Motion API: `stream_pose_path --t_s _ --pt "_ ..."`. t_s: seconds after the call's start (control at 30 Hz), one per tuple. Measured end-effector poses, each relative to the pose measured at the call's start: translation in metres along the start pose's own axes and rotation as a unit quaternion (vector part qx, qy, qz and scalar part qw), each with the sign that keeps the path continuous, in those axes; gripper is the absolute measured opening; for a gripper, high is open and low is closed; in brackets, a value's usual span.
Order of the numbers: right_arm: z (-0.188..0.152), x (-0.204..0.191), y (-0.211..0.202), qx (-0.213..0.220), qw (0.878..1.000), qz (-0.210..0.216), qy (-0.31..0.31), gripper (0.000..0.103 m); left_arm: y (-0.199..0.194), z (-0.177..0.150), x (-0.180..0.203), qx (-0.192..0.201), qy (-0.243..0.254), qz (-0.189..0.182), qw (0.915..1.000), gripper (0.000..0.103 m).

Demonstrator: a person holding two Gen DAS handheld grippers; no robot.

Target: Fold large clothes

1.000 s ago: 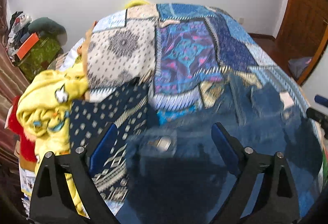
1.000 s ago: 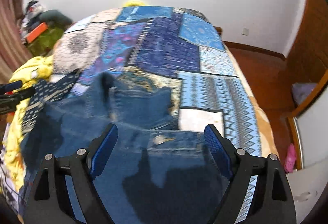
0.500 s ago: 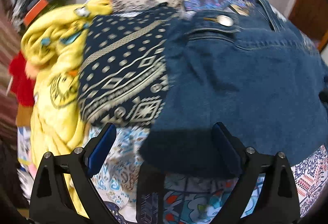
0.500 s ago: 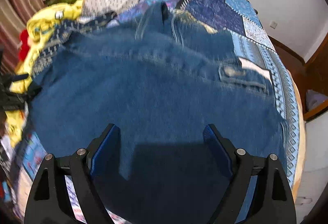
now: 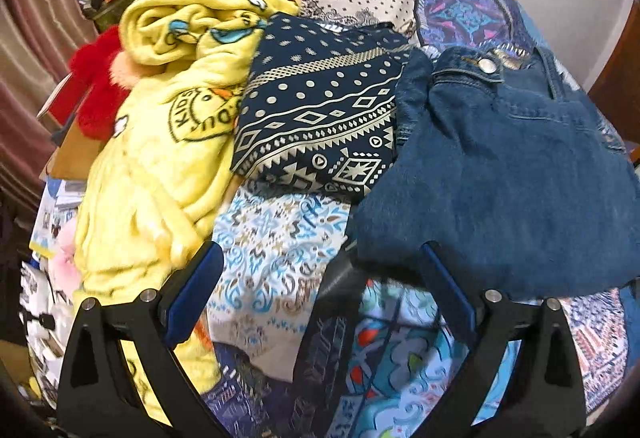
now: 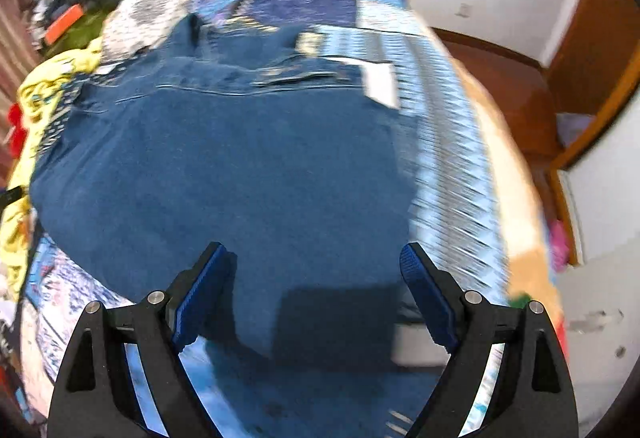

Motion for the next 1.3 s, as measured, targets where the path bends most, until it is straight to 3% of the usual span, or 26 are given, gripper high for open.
stream_pose_path --t_s 0.23,0.33,0.5,0.6,0.7,0.77,0.87,1.0,1.07,1.2,1.3 --pt "-0.026 0.024 -0.023 -0.003 0.998 0.008 0.061 0.086 -0.039 -0.010 0.007 0.007 -0.063 -0.085 0.9944 0.098" --pt "-0.026 0.023 -0.035 0.012 0.998 0.008 0.064 0.087 -0.049 -0.015 0.020 -0.003 -0.101 -0.148 0.9839 0.098" --pt "-0.012 0.005 -0.051 0.044 0.997 0.024 0.051 0.087 -0.038 -0.028 0.051 -0.049 -0.128 -0.220 0.9657 0.098" --pt "-0.001 -0.014 -0.054 0.059 0.997 0.039 0.036 0.087 -0.022 -0.037 0.064 -0.070 -0.145 -0.235 0.9586 0.098" --pt "0.010 -0.033 -0.051 0.071 0.996 0.050 0.019 0.087 -0.001 -0.039 0.069 -0.078 -0.158 -0.223 0.9587 0.098" --pt "0.017 -0.042 -0.044 0.072 0.996 0.053 0.014 0.087 0.013 -0.040 0.074 -0.091 -0.170 -0.230 0.9540 0.097" --pt "0.023 -0.056 -0.029 0.064 0.996 0.064 0.011 0.087 0.031 -0.037 0.079 -0.109 -0.204 -0.268 0.9350 0.095" --pt "0.021 -0.069 -0.009 0.045 0.997 0.067 0.003 0.087 0.055 -0.032 0.085 -0.139 -0.268 -0.329 0.8948 0.090" --pt "0.019 -0.073 0.001 0.035 0.997 0.067 -0.001 0.087 0.064 -0.027 0.084 -0.135 -0.283 -0.339 0.8868 0.085" --pt "0.015 -0.074 0.013 0.029 0.997 0.065 -0.003 0.087 0.075 -0.011 0.086 -0.118 -0.290 -0.346 0.8844 0.076" --pt "0.017 -0.074 0.013 0.032 0.997 0.066 -0.002 0.088 0.082 -0.004 0.086 -0.105 -0.288 -0.329 0.8933 0.060"
Point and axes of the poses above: each gripper's, at about its wrist camera, not at the fingertips, and y roughly the way its jaws point, x to its right, z to its top, the point moved 8 cm from there along y, roughly the way its jaws point, and after that the axes turned 8 degrees about -y, right-handed, at the moved point
